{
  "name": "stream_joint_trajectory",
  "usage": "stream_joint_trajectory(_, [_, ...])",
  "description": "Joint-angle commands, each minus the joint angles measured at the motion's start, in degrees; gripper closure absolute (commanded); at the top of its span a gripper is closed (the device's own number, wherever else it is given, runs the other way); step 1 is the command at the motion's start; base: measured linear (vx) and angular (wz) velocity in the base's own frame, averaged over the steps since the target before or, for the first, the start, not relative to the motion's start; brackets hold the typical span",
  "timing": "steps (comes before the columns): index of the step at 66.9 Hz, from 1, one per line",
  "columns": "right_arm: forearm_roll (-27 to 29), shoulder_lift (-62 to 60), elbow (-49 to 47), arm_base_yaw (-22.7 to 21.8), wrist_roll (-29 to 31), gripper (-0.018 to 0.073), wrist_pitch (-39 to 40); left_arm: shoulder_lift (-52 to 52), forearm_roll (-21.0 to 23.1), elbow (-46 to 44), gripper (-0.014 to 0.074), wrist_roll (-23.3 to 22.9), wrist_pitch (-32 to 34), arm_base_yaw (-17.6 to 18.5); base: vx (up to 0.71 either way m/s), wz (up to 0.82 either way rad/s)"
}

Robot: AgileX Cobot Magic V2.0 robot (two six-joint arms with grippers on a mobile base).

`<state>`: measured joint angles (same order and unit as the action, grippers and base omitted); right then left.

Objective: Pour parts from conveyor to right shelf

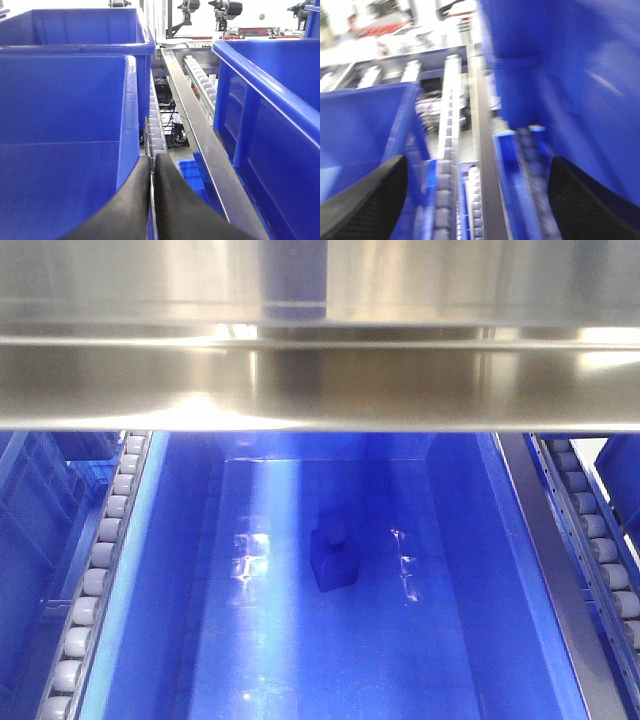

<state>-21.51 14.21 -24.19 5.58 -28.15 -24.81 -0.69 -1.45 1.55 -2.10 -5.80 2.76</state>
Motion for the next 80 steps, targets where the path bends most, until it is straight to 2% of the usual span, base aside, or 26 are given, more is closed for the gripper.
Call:
stream_joint_trajectory(1, [-0.6,-4.2,-1.5,-0.3,1.8,-0.0001,-1.5,-0.7,0.4,-1.1,0.0603,-0.4,4.5,0.3,0.00,0.00])
stream_joint_trajectory(18, [3.1,-12.3,1.3,-0.3,8.9,0.0006,-3.4,-0.7,0.4,-1.1,0.0603,-0.4,4.5,0.3,0.00,0.00])
stream_joint_trajectory(27, [6.7,-12.4,1.9,-0.3,13.1,0.0058,-2.2,-0.7,0.4,-1.1,0.0603,-0.4,4.5,0.3,0.00,0.00])
stream_joint_trajectory(34, [8.4,-12.4,1.9,-0.3,16.2,0.0176,-3.0,-0.7,0.4,-1.1,0.0603,-0.4,4.5,0.3,0.00,0.00])
stream_joint_trajectory(47, [9.0,-12.4,1.9,-0.3,16.5,0.0570,-3.1,-0.7,0.4,-1.1,0.0603,-0.4,4.5,0.3,0.00,0.00])
stream_joint_trajectory(80, [9.4,-12.4,1.9,-0.3,16.3,0.0568,-3.3,-0.7,0.4,-1.1,0.0603,-0.4,4.5,0.3,0.00,0.00])
